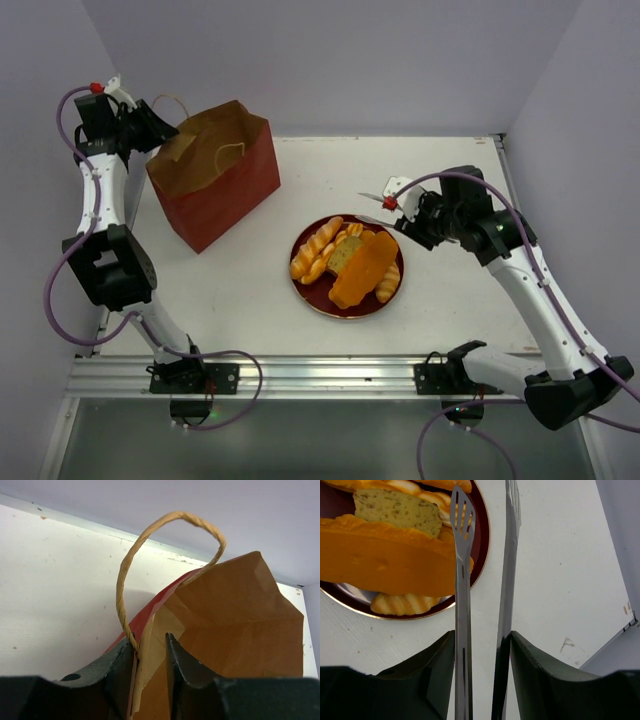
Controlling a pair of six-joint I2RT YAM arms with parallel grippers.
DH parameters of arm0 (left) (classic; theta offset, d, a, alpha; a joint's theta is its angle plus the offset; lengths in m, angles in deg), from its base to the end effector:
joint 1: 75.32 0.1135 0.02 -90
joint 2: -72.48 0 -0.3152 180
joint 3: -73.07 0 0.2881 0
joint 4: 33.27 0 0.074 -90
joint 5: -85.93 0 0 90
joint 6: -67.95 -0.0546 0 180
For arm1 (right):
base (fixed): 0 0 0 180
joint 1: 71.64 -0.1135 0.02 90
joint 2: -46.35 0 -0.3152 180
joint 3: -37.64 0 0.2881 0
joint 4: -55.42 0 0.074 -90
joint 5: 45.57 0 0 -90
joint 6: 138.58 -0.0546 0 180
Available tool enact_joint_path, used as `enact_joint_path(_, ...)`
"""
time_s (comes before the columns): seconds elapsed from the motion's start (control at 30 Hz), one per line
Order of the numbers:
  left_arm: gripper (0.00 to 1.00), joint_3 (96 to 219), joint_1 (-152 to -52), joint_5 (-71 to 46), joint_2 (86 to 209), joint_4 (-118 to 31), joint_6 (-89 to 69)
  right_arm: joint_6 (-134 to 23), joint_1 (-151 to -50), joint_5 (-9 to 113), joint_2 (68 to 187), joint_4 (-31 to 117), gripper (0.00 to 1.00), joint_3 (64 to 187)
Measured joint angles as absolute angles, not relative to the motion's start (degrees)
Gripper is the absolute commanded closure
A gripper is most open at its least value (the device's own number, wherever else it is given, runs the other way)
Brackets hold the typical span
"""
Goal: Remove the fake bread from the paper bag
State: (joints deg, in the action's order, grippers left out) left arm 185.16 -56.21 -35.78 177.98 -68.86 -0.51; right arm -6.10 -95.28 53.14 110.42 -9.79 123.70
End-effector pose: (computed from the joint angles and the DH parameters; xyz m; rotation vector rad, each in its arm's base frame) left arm 0.4779 0.1352 0.3919 -0.3846 2.0110 -0.5986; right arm 0.2189 0.1048 0.4172 -1.3257 1.8971 0.0100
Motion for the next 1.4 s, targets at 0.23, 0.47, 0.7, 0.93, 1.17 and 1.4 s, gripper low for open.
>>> enact_joint_path(0.23, 0.59, 186.2, -55.8, -35.8, 178.0, -68.8, -0.5, -7.7, -92.8, 55.1, 111.1, -8.2, 0.51, 123.7)
enact_joint_path(0.47, 0.60, 186.2, -55.9, -35.1, 178.0, -69.3, -2.1, -8.1, -91.8, 56.4, 111.1, -8.0, 0.51, 123.7)
enact_joint_path(0.7, 0.74, 186.2, -57.3, -30.9, 178.0, -71.2, -6.2, -8.1, -91.4, 57.6, 110.0, -7.9, 0.50, 123.5)
enact_joint_path(0.93, 1.00, 186.2, -61.6, -28.8, 177.7, -72.4, -10.3, -8.1, -90.5, 58.1, 108.7, -7.8, 0.50, 122.4)
enact_joint_path(1.17, 1.00, 180.4, -65.4, -27.7, 168.9, -68.3, -16.3, -8.0, -88.4, 59.9, 108.1, -7.6, 0.51, 121.6)
enact_joint_path(1.4, 1.00, 151.2, -67.9, -30.3, 142.5, -47.8, -25.5, -8.0, -85.3, 62.2, 108.1, -6.9, 0.51, 121.0)
